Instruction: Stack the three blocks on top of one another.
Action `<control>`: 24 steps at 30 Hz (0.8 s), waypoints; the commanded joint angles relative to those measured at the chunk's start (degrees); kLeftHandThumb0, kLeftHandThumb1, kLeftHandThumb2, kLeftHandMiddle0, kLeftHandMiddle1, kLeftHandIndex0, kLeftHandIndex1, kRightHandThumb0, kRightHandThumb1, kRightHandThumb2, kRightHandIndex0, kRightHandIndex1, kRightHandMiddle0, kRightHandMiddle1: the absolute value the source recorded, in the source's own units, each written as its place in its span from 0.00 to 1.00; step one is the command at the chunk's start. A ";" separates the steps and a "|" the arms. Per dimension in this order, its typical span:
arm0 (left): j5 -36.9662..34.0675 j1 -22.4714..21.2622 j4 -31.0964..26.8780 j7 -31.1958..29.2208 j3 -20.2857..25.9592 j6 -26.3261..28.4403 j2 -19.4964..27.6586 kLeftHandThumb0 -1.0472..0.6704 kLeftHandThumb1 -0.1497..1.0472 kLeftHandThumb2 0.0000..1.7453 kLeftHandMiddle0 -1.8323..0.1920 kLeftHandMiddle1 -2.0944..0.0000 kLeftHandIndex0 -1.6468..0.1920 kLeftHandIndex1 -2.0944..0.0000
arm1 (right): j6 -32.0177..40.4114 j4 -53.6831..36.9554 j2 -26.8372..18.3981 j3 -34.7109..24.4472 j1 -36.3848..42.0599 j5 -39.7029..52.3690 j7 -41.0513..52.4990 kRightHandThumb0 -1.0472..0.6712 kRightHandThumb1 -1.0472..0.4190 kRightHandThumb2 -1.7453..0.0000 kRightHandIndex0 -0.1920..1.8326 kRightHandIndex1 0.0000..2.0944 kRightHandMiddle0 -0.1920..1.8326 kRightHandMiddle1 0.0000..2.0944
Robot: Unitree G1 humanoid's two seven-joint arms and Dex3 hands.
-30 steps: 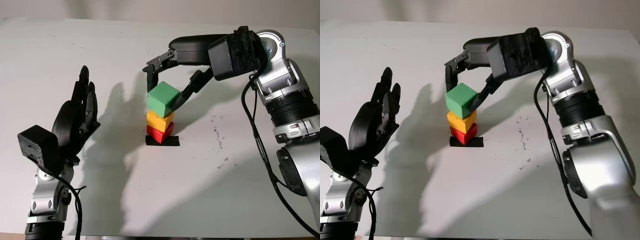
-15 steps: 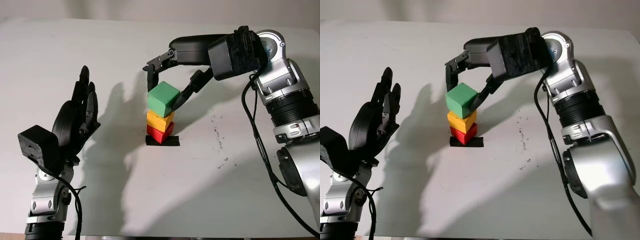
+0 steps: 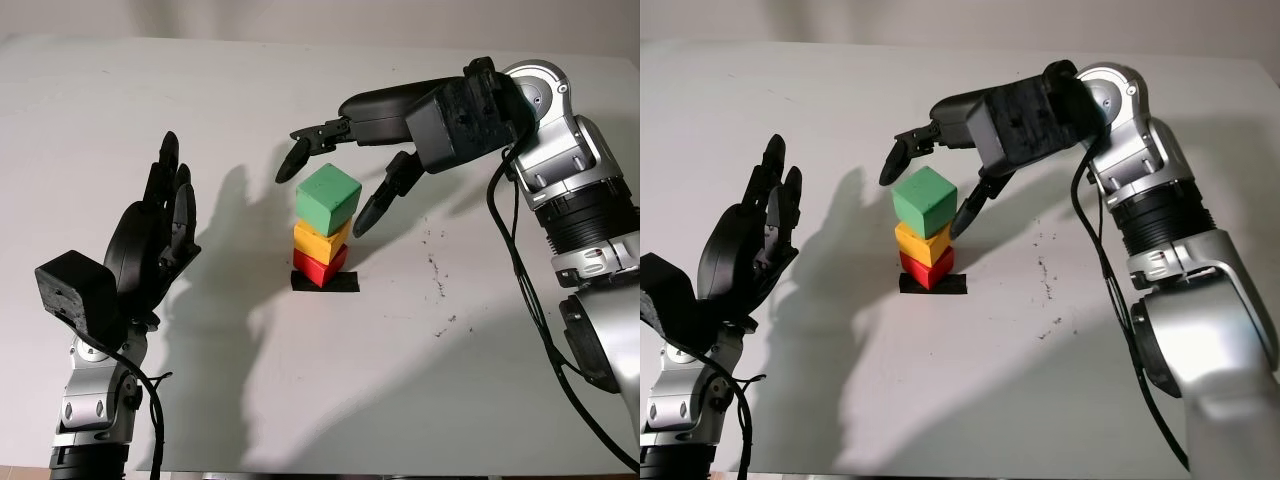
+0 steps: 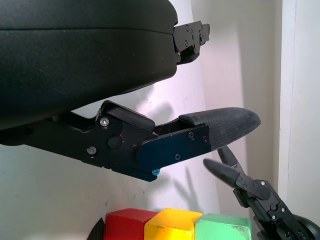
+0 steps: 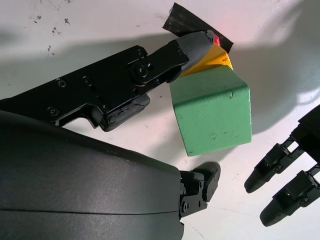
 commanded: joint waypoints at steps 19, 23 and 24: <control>-0.36 0.77 -0.08 0.33 -0.24 -0.28 -0.54 0.15 1.00 0.38 1.00 1.00 1.00 1.00 | 9.88 -14.26 -2.50 -16.56 17.06 10.31 -18.18 0.09 0.00 0.76 0.00 0.00 0.01 0.01; 0.07 0.44 1.32 0.17 -0.40 -1.68 -0.49 0.15 1.00 0.39 1.00 1.00 1.00 1.00 | 11.68 -17.83 1.42 -21.36 25.84 15.01 -27.09 0.11 0.00 0.63 0.00 0.00 0.00 0.00; 0.05 0.29 1.67 0.09 -0.42 -1.73 -0.48 0.15 1.00 0.39 1.00 1.00 1.00 1.00 | 12.80 -19.46 2.39 -22.18 28.44 15.95 -29.01 0.11 0.00 0.62 0.00 0.00 0.00 0.00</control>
